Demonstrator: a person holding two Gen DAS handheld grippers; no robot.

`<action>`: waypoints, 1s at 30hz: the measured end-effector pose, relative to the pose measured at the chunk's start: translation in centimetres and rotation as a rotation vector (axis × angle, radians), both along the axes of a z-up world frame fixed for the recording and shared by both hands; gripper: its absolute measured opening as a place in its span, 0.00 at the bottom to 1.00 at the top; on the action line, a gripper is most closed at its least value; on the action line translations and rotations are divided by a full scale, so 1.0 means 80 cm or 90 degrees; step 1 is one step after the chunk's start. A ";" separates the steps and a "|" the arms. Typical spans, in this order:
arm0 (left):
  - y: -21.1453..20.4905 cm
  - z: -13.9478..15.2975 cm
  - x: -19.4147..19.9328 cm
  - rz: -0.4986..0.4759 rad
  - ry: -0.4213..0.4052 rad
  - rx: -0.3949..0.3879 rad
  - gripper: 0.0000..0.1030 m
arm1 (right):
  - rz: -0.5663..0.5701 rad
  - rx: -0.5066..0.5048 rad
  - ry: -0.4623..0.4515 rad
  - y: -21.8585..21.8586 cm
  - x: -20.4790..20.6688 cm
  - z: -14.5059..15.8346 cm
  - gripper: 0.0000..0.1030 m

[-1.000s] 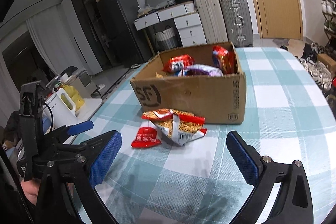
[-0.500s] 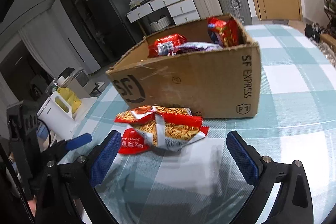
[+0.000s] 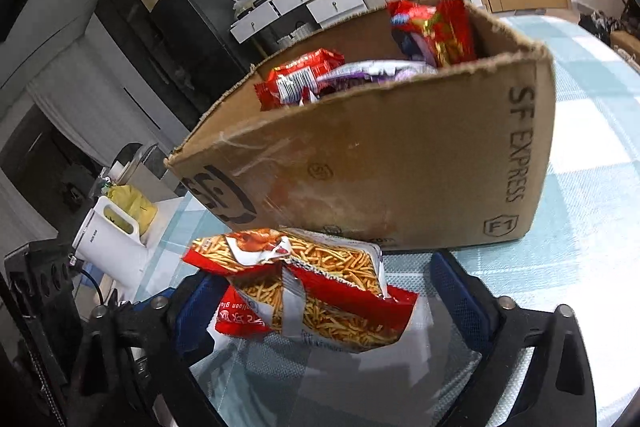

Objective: Organize snacks
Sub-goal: 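Lower the right gripper onto the red noodle bag and grasp it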

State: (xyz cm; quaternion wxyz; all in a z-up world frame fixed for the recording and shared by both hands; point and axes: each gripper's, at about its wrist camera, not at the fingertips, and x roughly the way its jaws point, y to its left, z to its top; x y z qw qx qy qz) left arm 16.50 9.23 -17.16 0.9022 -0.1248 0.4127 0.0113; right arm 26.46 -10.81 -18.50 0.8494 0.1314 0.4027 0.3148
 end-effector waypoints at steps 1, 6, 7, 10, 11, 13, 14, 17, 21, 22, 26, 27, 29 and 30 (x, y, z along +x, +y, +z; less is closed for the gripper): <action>0.002 -0.001 0.002 0.002 -0.001 0.000 0.99 | 0.005 0.000 0.007 0.001 0.002 -0.004 0.66; 0.006 -0.003 0.003 0.008 0.003 -0.003 0.99 | 0.014 0.025 0.034 -0.001 0.008 -0.014 0.53; 0.006 -0.002 0.002 0.009 0.004 -0.003 0.99 | 0.012 0.034 0.038 -0.004 0.007 -0.015 0.52; 0.004 0.000 -0.004 0.009 0.003 -0.002 0.99 | 0.005 0.045 0.040 -0.011 0.002 -0.016 0.51; 0.002 0.002 -0.005 0.008 0.002 0.002 0.99 | 0.005 0.048 0.039 -0.013 0.000 -0.015 0.51; 0.000 0.004 -0.008 0.009 0.000 0.005 0.99 | 0.004 0.053 0.035 -0.015 -0.007 -0.014 0.51; -0.001 0.005 -0.010 0.009 -0.001 0.005 0.99 | 0.004 0.054 0.032 -0.016 -0.010 -0.012 0.51; -0.004 0.009 -0.014 0.009 -0.002 0.010 0.99 | 0.002 0.060 0.023 -0.020 -0.018 -0.006 0.51; -0.007 0.013 -0.019 0.007 -0.001 0.014 0.99 | 0.004 0.058 0.008 -0.028 -0.034 0.001 0.51; -0.009 0.014 -0.019 0.006 -0.001 0.014 0.99 | 0.004 0.059 0.005 -0.029 -0.038 0.004 0.51; -0.015 0.017 -0.020 0.004 0.005 0.016 0.99 | 0.000 0.065 -0.002 -0.046 -0.048 0.010 0.51; -0.016 0.017 -0.020 0.003 0.006 0.016 0.99 | -0.002 0.066 -0.004 -0.052 -0.050 0.011 0.51; -0.018 0.018 -0.018 0.003 0.008 0.018 0.99 | -0.006 0.067 -0.007 -0.062 -0.053 0.013 0.51; -0.020 0.018 -0.017 0.004 0.011 0.019 0.99 | -0.007 0.068 -0.008 -0.065 -0.055 0.014 0.51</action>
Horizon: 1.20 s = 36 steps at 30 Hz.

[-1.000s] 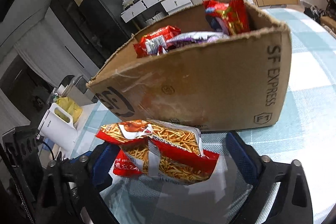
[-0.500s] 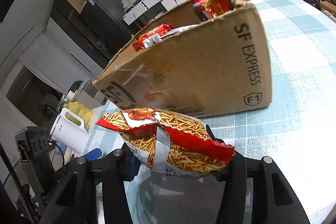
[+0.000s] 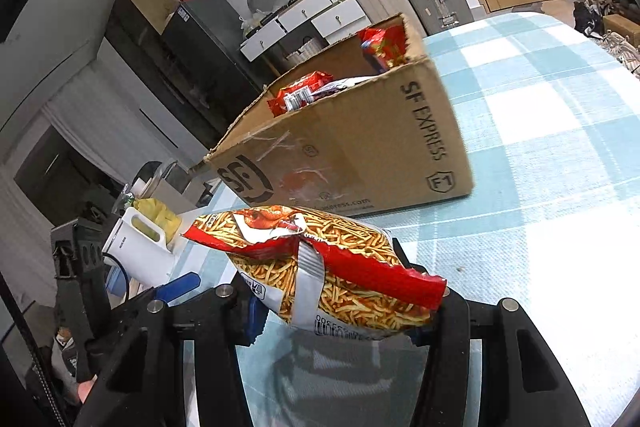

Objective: Organize snacks
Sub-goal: 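Lower the right gripper onto the red noodle bag and grasp it, then hold the noodle bag in the right gripper while the left gripper grasps the white-red bag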

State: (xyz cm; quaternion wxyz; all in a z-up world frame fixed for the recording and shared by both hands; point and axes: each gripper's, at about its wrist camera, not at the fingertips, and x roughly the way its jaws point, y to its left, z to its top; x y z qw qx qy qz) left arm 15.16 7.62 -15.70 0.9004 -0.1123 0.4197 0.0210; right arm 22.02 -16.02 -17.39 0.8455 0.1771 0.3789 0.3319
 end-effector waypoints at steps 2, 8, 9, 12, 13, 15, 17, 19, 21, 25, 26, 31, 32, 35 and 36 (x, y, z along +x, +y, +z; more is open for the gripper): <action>-0.002 0.000 0.003 -0.001 0.003 0.000 0.99 | -0.003 0.001 -0.003 0.000 -0.002 0.003 0.51; -0.010 -0.003 0.018 -0.002 0.019 0.007 0.99 | -0.012 0.010 0.001 -0.014 -0.007 0.002 0.51; -0.011 -0.003 0.020 -0.002 0.021 0.008 0.99 | -0.013 0.012 0.002 -0.017 -0.007 0.001 0.51; -0.015 -0.007 0.030 -0.007 0.031 0.007 0.99 | -0.016 0.013 0.000 -0.023 -0.010 0.001 0.51; -0.015 -0.009 0.034 -0.008 0.034 0.003 0.99 | -0.020 0.011 -0.002 -0.026 -0.011 0.001 0.51; -0.015 -0.014 0.043 -0.011 0.044 0.002 0.99 | -0.032 0.005 -0.006 -0.033 -0.014 0.001 0.51; -0.015 -0.017 0.049 -0.009 0.049 0.007 0.99 | -0.033 0.011 -0.004 -0.039 -0.016 -0.001 0.51; -0.016 -0.019 0.054 -0.011 0.052 0.006 0.99 | -0.033 0.012 -0.006 -0.043 -0.018 -0.001 0.51; -0.019 -0.020 0.058 -0.013 0.054 0.012 0.99 | -0.035 0.014 -0.005 -0.045 -0.019 -0.003 0.51; -0.025 -0.024 0.068 -0.016 0.059 0.019 0.99 | -0.037 0.021 0.004 -0.051 -0.017 -0.007 0.51; -0.027 -0.025 0.071 -0.016 0.062 0.021 0.99 | -0.036 0.022 0.004 -0.052 -0.018 -0.007 0.51; -0.033 -0.031 0.089 -0.012 0.075 0.029 0.99 | -0.049 0.023 0.006 -0.059 -0.018 -0.007 0.51; -0.032 -0.032 0.091 -0.009 0.078 0.031 0.99 | -0.050 0.025 0.007 -0.060 -0.018 -0.008 0.51; -0.030 -0.034 0.099 0.003 0.085 0.035 0.98 | -0.056 0.032 0.009 -0.067 -0.019 -0.008 0.51; -0.030 -0.034 0.101 0.006 0.086 0.039 0.98 | -0.057 0.033 0.011 -0.068 -0.019 -0.008 0.51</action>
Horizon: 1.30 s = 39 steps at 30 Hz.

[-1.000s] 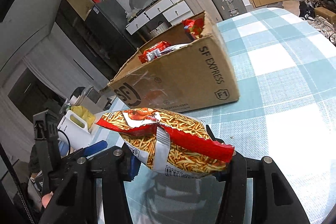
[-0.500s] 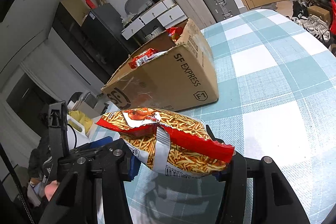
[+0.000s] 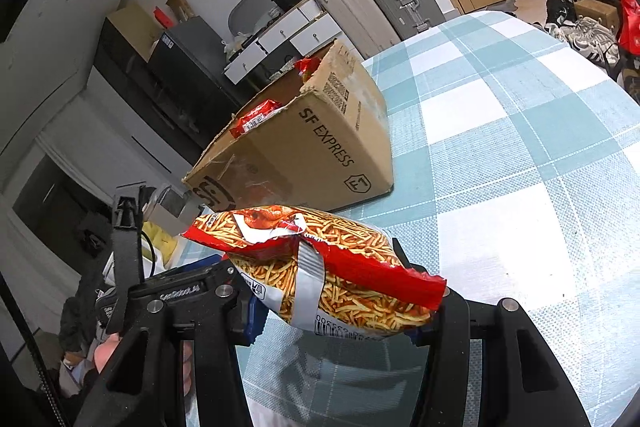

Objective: Organize snacks
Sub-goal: 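Hold the noodle bag in the right gripper while the left gripper grasps the white-red bag, then carry the white-red bag with the left gripper while the right gripper carries the noodle bag over the box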

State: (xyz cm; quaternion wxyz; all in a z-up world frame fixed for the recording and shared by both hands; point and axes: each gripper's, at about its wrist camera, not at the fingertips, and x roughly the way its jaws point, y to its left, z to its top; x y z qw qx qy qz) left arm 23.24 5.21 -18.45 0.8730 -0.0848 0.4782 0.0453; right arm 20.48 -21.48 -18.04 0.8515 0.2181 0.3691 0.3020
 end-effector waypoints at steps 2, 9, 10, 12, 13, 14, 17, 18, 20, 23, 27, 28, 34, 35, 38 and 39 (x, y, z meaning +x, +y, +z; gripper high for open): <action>0.000 -0.001 0.003 0.002 0.006 0.014 0.96 | 0.000 0.000 -0.001 -0.002 -0.001 0.001 0.51; -0.001 0.008 -0.007 -0.020 -0.004 0.021 0.40 | -0.001 0.000 -0.001 -0.004 -0.004 0.003 0.51; 0.000 0.008 -0.008 -0.026 -0.003 0.014 0.40 | 0.000 0.000 -0.002 -0.004 -0.005 0.004 0.51; 0.002 0.011 -0.014 -0.033 -0.007 -0.001 0.39 | 0.003 -0.001 -0.007 -0.002 -0.008 0.008 0.51; 0.002 0.012 -0.017 -0.036 -0.007 -0.005 0.39 | 0.005 -0.003 -0.011 -0.001 -0.011 0.011 0.51; 0.001 0.013 -0.019 -0.038 -0.007 -0.007 0.39 | 0.006 -0.005 -0.014 0.000 -0.012 0.013 0.51; -0.001 0.019 -0.031 -0.043 -0.018 -0.014 0.39 | 0.010 -0.008 -0.024 0.003 -0.020 0.022 0.51; -0.001 0.021 -0.035 -0.043 -0.021 -0.017 0.39 | 0.011 -0.010 -0.028 0.004 -0.023 0.025 0.51; -0.003 0.027 -0.043 -0.043 -0.027 -0.023 0.39 | 0.014 -0.013 -0.034 0.006 -0.028 0.030 0.51; -0.004 0.035 -0.054 -0.045 -0.036 -0.030 0.39 | 0.018 -0.016 -0.044 0.009 -0.038 0.039 0.51; -0.007 0.050 -0.073 -0.052 -0.051 -0.030 0.39 | 0.025 -0.023 -0.059 0.013 -0.051 0.051 0.51; -0.009 0.055 -0.078 -0.053 -0.055 -0.031 0.39 | 0.026 -0.024 -0.064 0.014 -0.055 0.055 0.51; -0.014 0.086 -0.100 -0.065 -0.080 -0.034 0.39 | 0.037 -0.028 -0.088 0.019 -0.075 0.076 0.51; -0.015 0.092 -0.103 -0.068 -0.084 -0.034 0.39 | 0.039 -0.029 -0.093 0.021 -0.078 0.080 0.51; -0.017 0.111 -0.110 -0.078 -0.096 -0.033 0.39 | 0.043 -0.037 -0.106 0.024 -0.086 0.092 0.51; -0.016 0.118 -0.112 -0.083 -0.102 -0.033 0.39 | 0.044 -0.039 -0.110 0.025 -0.088 0.096 0.51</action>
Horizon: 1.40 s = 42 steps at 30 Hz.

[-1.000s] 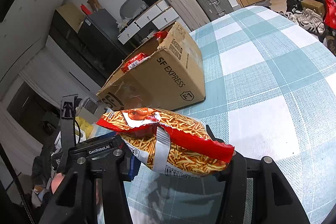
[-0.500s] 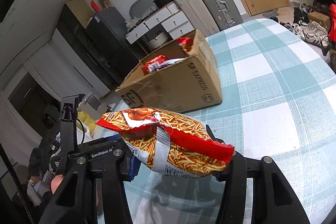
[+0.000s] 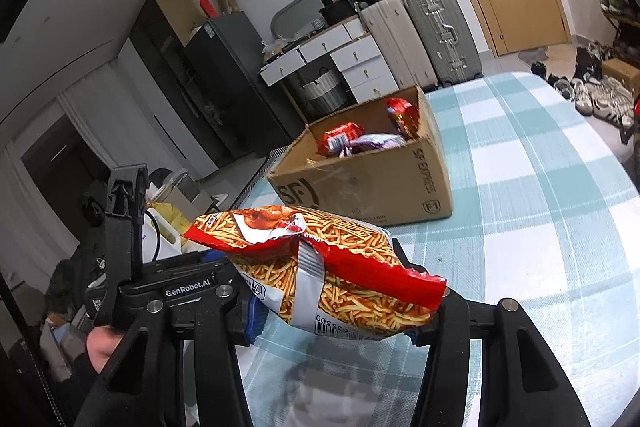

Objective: Organize snacks
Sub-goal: 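Carry the white-red bag with the left gripper while the right gripper carries the noodle bag over the box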

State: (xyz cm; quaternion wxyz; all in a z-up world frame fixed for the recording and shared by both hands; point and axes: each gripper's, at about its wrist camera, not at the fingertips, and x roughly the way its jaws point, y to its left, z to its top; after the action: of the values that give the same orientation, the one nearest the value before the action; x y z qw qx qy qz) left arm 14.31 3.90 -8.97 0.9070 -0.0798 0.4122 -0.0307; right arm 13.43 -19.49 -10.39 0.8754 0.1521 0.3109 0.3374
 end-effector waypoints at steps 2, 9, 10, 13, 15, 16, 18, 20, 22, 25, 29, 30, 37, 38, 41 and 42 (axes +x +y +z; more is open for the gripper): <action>0.001 0.010 0.000 -0.008 -0.005 -0.006 0.39 | 0.002 -0.005 -0.005 0.002 -0.002 0.007 0.51; 0.013 0.045 0.013 -0.022 -0.028 -0.017 0.39 | 0.014 -0.012 -0.019 0.008 0.008 0.031 0.51; 0.015 0.050 0.016 -0.023 -0.031 -0.015 0.39 | 0.018 -0.012 -0.021 0.009 0.010 0.034 0.51; 0.020 0.061 0.025 -0.027 -0.039 -0.018 0.39 | 0.026 -0.014 -0.028 0.014 0.019 0.046 0.51; 0.022 0.066 0.033 -0.031 -0.041 -0.019 0.39 | 0.031 -0.013 -0.032 0.018 0.025 0.054 0.51; 0.023 0.069 0.039 -0.032 -0.041 -0.018 0.39 | 0.033 -0.014 -0.034 0.021 0.029 0.057 0.51; 0.024 0.072 0.049 -0.035 -0.041 -0.016 0.39 | 0.037 -0.017 -0.037 0.026 0.038 0.063 0.51; 0.025 0.077 0.060 -0.037 -0.041 -0.011 0.39 | 0.043 -0.017 -0.039 0.032 0.049 0.070 0.51; 0.026 0.082 0.073 -0.040 -0.043 -0.010 0.39 | 0.048 -0.017 -0.040 0.036 0.057 0.075 0.51; 0.024 0.087 0.091 -0.044 -0.044 -0.003 0.39 | 0.054 -0.017 -0.043 0.044 0.072 0.082 0.51; 0.022 0.092 0.120 -0.051 -0.041 -0.007 0.39 | 0.062 -0.013 -0.040 0.050 0.095 0.091 0.51; 0.023 0.093 0.129 -0.052 -0.040 -0.009 0.39 | 0.065 -0.015 -0.040 0.052 0.103 0.094 0.51; 0.020 0.096 0.180 -0.062 -0.030 -0.007 0.39 | 0.064 -0.024 -0.034 0.061 0.151 0.109 0.51; 0.020 0.095 0.185 -0.062 -0.030 -0.007 0.39 | 0.063 -0.025 -0.036 0.063 0.159 0.111 0.51; 0.021 0.094 0.203 -0.066 -0.030 -0.009 0.39 | 0.056 -0.028 -0.038 0.066 0.180 0.115 0.51; 0.021 0.094 0.208 -0.067 -0.030 -0.009 0.39 | 0.056 -0.028 -0.039 0.068 0.187 0.115 0.51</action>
State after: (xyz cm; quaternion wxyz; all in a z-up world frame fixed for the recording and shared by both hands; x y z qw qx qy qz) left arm 30.99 5.57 -1.49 0.9130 -0.0637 0.3944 -0.0830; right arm 28.39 -14.04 -1.16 0.8721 0.1084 0.2977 0.3728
